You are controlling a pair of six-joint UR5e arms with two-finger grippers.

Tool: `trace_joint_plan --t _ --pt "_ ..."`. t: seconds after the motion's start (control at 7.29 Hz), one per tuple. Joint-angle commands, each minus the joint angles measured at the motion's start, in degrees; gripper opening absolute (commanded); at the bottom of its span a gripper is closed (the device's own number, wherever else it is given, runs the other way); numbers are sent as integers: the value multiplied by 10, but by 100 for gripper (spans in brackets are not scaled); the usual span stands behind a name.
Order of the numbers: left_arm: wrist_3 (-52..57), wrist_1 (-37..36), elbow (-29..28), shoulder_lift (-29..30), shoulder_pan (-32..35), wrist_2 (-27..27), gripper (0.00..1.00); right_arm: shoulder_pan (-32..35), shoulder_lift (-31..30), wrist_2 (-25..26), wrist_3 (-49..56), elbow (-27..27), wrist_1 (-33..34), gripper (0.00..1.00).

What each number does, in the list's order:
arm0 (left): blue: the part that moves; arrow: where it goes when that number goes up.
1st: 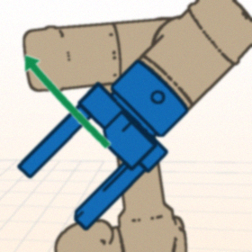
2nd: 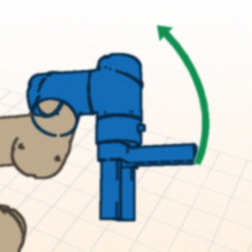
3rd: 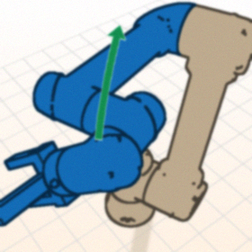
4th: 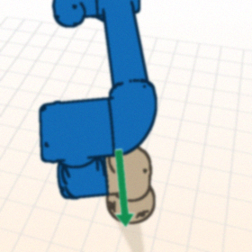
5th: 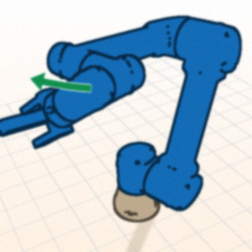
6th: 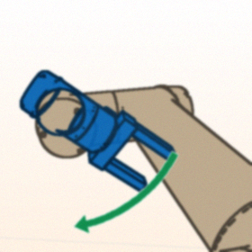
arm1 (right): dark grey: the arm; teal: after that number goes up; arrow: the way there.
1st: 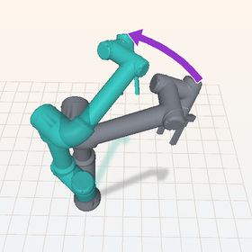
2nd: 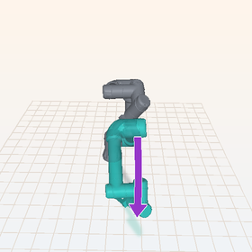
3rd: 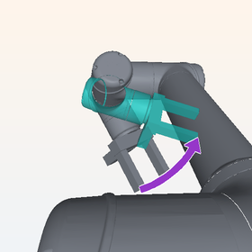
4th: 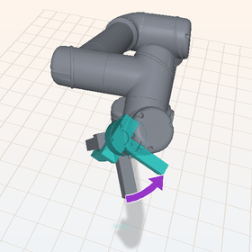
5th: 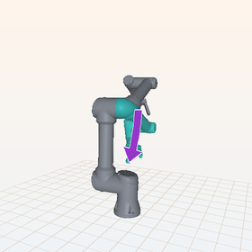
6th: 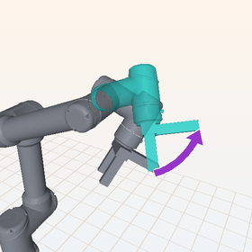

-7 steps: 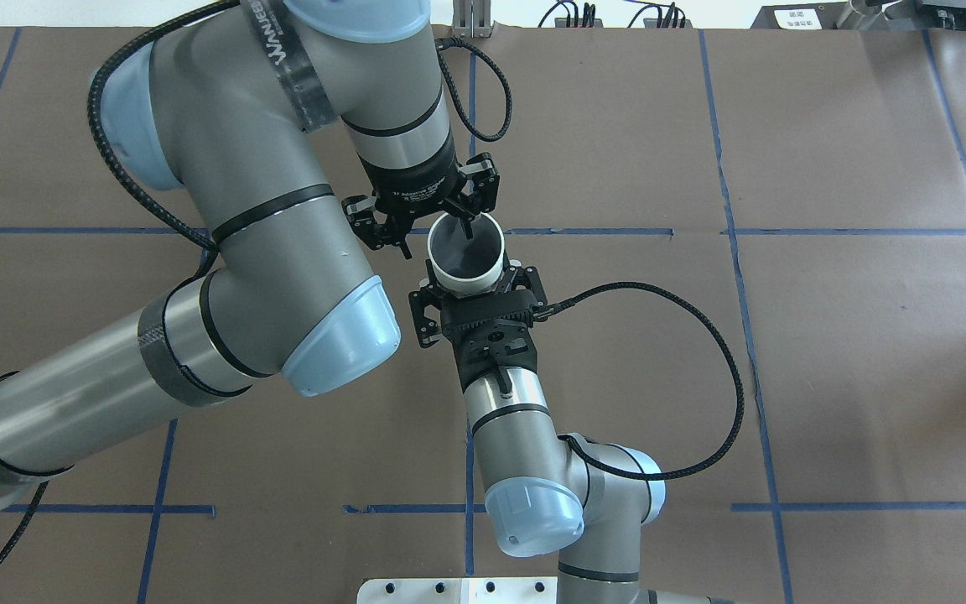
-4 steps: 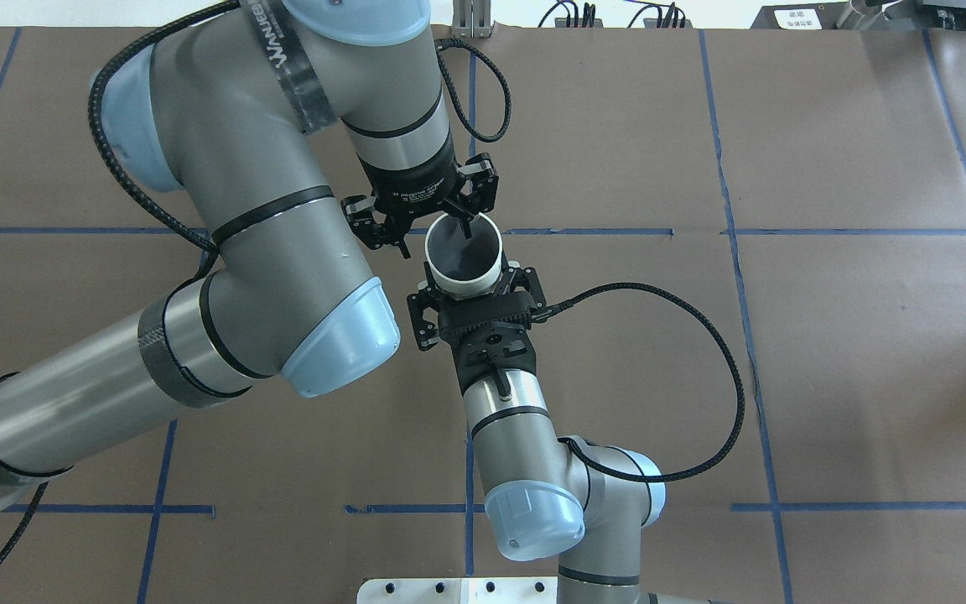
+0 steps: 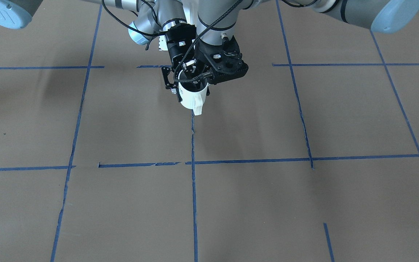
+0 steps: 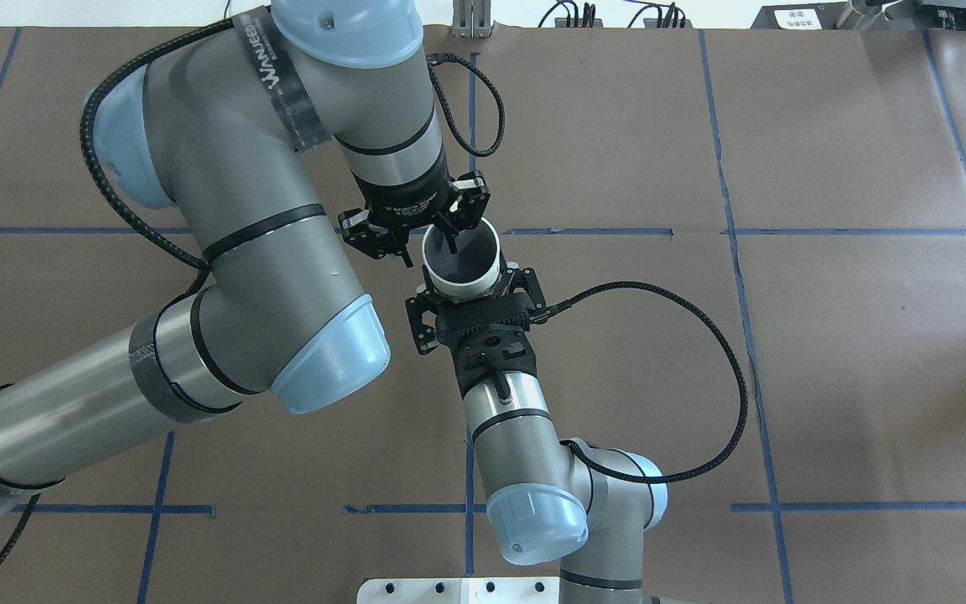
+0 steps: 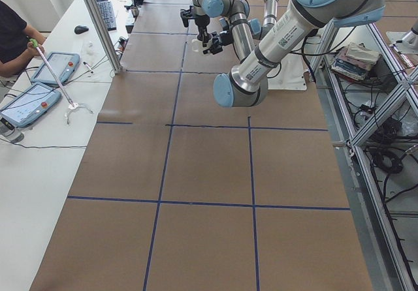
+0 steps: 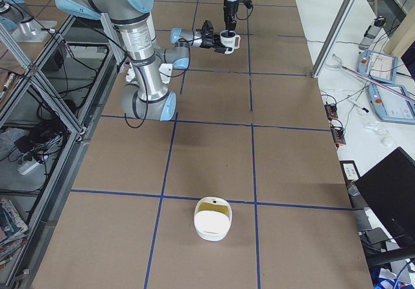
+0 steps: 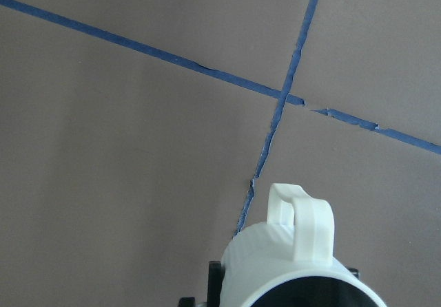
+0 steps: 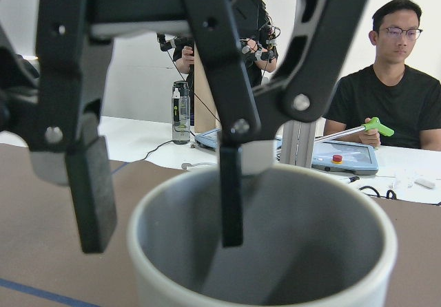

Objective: Left arm hands cup to right arm to dump lemon

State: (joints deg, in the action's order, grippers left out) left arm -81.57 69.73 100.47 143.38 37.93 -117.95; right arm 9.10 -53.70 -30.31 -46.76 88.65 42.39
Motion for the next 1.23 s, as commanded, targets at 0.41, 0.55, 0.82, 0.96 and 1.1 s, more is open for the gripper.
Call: trace_joint_plan --t 0.41,0.55,0.82,0.96,1.1 --pt "-1 -3 5 -2 -4 0 0 3 3 0 0 0 6 41" --pt "-1 -5 5 -2 -4 -1 0 3 1 0 -1 -1 5 98" --pt "-1 -6 17 -2 -4 -1 0 1 -4 1 -1 -4 5 100" --pt "-1 -7 24 -2 -3 -1 0 0 -12 0 -2 -7 6 100" --pt "0 -8 41 -5 -2 -1 0 -2 -28 -1 -3 -8 5 100"
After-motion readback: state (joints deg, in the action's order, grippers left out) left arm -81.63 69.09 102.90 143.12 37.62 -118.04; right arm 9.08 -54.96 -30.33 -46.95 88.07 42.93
